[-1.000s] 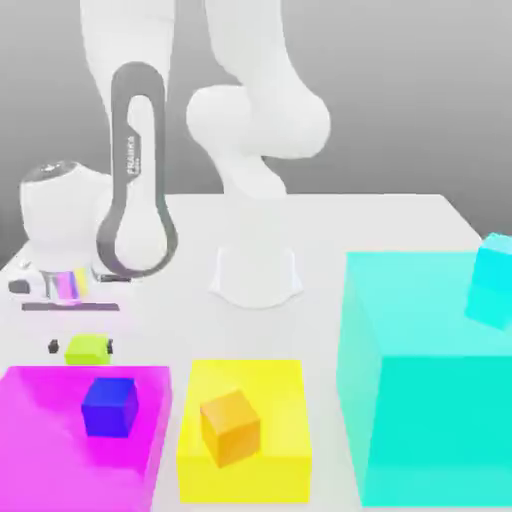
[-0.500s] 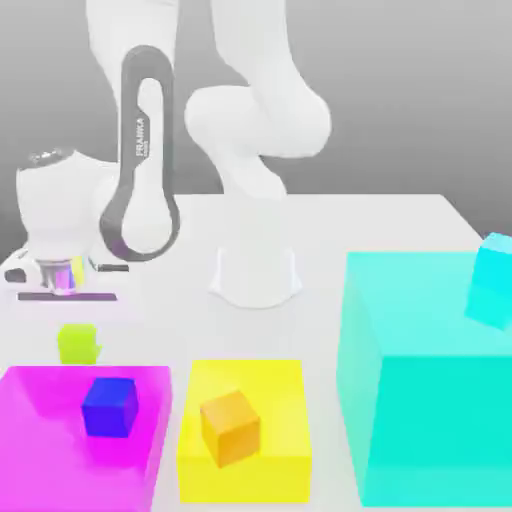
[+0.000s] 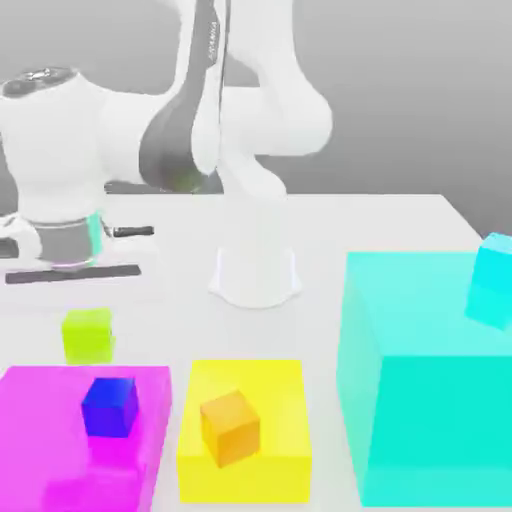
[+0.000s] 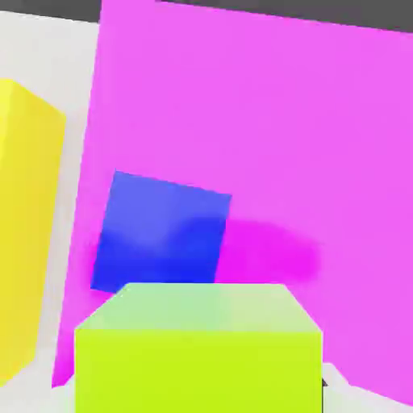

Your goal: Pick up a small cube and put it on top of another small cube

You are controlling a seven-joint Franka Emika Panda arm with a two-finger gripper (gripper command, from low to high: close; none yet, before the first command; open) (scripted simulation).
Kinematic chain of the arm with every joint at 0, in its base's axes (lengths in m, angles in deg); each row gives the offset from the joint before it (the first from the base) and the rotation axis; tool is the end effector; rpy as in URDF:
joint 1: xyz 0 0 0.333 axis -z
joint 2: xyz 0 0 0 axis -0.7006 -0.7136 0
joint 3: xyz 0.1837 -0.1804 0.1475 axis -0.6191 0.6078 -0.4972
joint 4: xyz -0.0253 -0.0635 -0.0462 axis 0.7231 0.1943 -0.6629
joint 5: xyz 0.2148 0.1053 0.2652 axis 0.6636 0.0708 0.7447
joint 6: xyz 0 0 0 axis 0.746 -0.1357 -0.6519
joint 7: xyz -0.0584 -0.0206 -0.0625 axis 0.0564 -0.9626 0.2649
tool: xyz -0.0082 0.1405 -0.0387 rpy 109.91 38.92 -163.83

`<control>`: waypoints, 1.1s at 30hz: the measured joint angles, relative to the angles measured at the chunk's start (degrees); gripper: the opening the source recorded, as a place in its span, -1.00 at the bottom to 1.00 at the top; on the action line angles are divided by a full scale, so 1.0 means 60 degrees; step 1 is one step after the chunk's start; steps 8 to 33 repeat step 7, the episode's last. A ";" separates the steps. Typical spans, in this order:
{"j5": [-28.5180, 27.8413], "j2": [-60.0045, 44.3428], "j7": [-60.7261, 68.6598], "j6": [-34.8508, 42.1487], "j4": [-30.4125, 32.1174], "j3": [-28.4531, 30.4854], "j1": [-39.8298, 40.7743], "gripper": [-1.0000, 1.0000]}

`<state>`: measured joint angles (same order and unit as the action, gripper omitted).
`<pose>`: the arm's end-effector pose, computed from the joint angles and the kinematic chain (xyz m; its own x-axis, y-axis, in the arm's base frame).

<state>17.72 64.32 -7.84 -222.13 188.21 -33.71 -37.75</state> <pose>0.3960 -0.1656 0.2665 0.8050 -0.5933 -0.0027 -0.5933 -0.8050 -0.0051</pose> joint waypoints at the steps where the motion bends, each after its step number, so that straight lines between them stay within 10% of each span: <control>1: 0.0110 -0.0231 0.0023 -0.0201 -0.0017 -0.0031 -0.0025 -1.00; 3: 0.0367 -0.0796 0.0169 -0.0810 0.0046 -0.0058 -0.0062 -1.00; 4: 0.0483 -0.1071 0.0247 -0.1121 0.0092 -0.0071 -0.0049 1.00; 33: 0.0483 -0.1071 0.0247 -0.1121 0.0092 -0.0071 -0.0042 1.00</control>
